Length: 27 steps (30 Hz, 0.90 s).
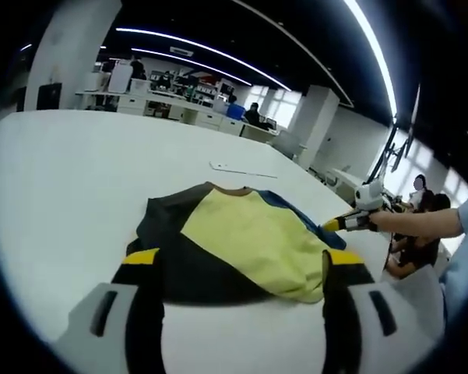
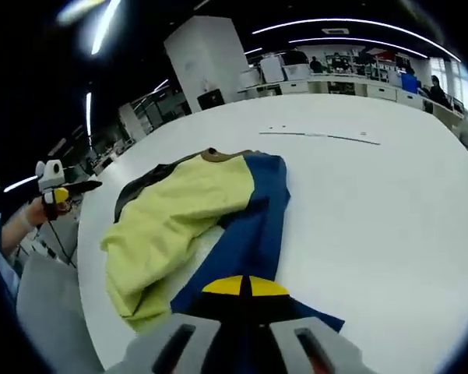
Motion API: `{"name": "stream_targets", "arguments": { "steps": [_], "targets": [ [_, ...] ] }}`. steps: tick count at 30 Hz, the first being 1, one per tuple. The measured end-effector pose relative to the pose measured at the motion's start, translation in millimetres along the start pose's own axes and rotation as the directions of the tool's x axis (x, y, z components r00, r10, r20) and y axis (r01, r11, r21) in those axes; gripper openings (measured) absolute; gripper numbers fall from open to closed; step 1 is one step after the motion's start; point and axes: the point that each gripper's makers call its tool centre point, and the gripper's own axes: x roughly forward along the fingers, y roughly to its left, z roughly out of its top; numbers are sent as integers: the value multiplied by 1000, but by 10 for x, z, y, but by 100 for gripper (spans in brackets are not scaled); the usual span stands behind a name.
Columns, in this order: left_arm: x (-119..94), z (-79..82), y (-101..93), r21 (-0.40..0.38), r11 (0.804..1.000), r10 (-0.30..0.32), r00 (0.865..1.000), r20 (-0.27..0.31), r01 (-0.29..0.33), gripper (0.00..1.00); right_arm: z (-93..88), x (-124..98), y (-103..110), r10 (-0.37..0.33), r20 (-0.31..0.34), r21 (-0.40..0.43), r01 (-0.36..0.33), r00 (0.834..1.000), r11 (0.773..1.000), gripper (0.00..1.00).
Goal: Fold the garment on the visible template until the final outline fits inside the template.
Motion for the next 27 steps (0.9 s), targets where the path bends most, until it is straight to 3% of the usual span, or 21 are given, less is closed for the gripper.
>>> {"name": "stream_targets", "arguments": {
  "steps": [3, 7, 16, 21, 27],
  "targets": [
    [-4, 4, 2, 7, 1000, -1, 1000, -4, 1, 82, 0, -67, -6, -2, 6, -9, 2, 1000, 1000, 9],
    [-19, 9, 12, 18, 1000, -3, 1000, -9, 3, 83, -28, -156, -66, -30, 4, -49, 30, 1000, 998, 32],
    [-59, 4, 21, 24, 1000, -4, 1000, -16, 5, 84, -107, -300, -241, -93, 4, -38, 93, 996, 995, 72],
    [-65, 6, 21, 8, 1000, -5, 1000, -9, 5, 84, -168, -335, -310, -109, -4, -28, 109, 994, 994, 73],
    [-56, -17, 3, 1, 1000, -11, 1000, -11, 11, 84, -250, -338, -403, -144, -22, -32, 144, 989, 989, 63]
  ]
}}
